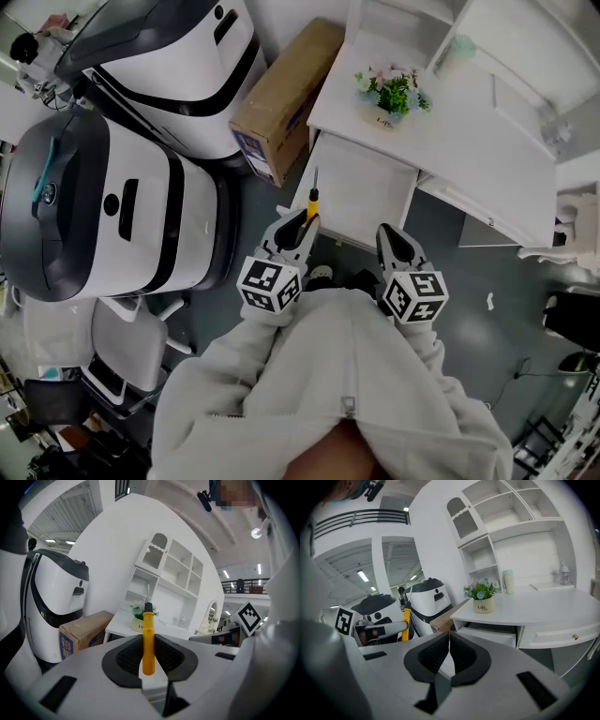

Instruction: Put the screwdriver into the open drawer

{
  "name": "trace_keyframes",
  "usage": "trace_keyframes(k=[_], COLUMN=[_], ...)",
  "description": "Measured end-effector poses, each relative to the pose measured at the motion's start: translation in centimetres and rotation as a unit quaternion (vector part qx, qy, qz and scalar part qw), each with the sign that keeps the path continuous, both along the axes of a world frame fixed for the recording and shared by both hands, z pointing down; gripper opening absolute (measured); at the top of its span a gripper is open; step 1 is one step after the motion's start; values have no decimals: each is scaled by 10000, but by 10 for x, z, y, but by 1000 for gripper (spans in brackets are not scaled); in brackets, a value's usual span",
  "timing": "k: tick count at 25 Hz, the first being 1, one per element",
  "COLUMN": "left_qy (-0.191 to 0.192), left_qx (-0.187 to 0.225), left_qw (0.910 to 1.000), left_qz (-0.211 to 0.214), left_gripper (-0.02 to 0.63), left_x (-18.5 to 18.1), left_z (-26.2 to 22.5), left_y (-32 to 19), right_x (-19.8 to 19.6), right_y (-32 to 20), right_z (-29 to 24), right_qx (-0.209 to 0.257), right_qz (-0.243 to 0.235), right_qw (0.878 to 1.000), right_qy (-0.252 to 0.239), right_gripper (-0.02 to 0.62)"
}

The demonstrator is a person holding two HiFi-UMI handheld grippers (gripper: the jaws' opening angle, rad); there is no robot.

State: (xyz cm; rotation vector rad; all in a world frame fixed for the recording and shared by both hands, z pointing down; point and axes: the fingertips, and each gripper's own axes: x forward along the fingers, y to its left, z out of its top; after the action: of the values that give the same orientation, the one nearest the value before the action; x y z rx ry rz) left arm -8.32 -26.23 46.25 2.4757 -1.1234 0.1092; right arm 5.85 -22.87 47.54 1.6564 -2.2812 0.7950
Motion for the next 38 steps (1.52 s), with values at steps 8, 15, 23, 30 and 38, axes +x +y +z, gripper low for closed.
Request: trace_keyframes(k=[8,15,23,30,38], left_qy=[-11,-137,69,435,1263], left_qx=[-320,-606,-1551,-2833,-4180], left_qw=[9991,9973,9866,9575,8989], left_qz=[285,401,502,339,-357], left_gripper=[84,84,84,84,84], left_x=[29,53,88,118,135], left_z=[18,31,68,115,165], left_y=[-15,-42,-57,-78,-95], right_x=[18,36,58,75,94], right_y=[-15,-49,-61,-64,-67], right_z=[14,20,30,38,49], right_qx=[-270,-347,-498,-606,-782], right_qz=[106,43,135,249,421], right_qw=[9996,9994,9986,9977,9958], right_qy=[3,-37,-103,-160,-207], right_gripper=[32,32,32,32,32])
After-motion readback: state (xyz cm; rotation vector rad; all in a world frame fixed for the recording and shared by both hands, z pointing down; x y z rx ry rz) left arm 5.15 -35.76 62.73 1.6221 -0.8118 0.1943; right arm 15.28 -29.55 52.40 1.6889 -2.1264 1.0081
